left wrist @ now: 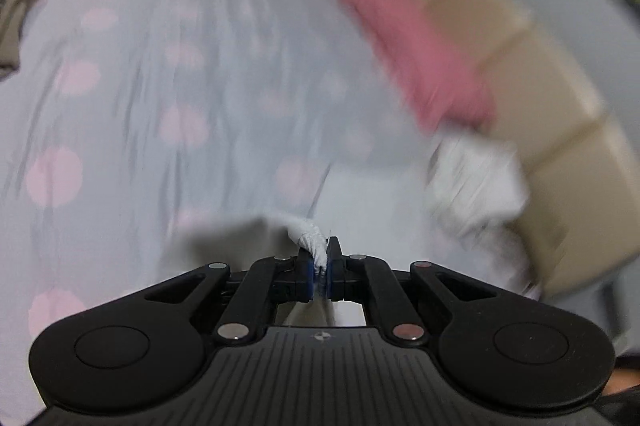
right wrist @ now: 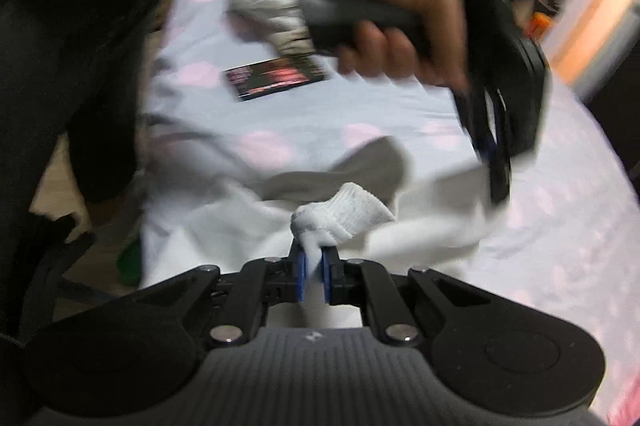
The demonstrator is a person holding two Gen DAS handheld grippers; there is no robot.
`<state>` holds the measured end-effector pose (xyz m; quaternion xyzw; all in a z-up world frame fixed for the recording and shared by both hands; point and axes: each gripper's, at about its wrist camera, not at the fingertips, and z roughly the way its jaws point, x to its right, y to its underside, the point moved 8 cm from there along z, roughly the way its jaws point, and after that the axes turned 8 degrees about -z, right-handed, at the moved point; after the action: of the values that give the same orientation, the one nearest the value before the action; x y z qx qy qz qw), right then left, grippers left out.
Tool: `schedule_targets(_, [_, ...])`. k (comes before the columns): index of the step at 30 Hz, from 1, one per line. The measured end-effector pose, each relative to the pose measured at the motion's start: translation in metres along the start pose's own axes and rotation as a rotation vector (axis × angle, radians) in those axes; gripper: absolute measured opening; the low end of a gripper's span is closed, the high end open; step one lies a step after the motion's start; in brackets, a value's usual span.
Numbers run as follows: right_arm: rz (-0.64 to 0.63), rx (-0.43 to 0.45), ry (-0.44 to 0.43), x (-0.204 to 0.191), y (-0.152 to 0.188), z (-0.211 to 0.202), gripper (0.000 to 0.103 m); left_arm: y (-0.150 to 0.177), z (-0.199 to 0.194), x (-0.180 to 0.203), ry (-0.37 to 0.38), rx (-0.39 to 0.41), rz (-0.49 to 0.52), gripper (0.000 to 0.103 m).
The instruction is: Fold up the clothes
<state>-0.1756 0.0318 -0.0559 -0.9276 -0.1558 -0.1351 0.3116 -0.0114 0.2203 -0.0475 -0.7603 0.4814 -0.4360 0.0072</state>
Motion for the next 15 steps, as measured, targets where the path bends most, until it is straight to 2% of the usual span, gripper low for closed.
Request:
schedule_targets(2, [0.046,0.021,0.073,0.021,0.0,-0.019,0.01,-0.015,-0.032,0.012,0.041,0.059,-0.023,0.003])
schedule_targets(5, [0.077,0.066,0.184,0.049,-0.006,-0.054,0.009,-0.031,-0.075,0.043,0.053,0.135,0.027,0.003])
schedule_targets(8, [0.099,0.107,0.329,0.075,-0.015,-0.096,0.009,-0.037,-0.12,0.09,0.093,0.238,0.089,0.003])
schedule_targets(13, [0.097,0.191,0.602,0.111,-0.035,-0.197,0.009,-0.045,-0.198,0.169,0.159,0.41,0.191,0.004])
schedule_targets(15, [0.088,0.233,0.708,0.119,-0.046,-0.239,0.006,-0.048,-0.23,0.201,0.186,0.479,0.233,0.004])
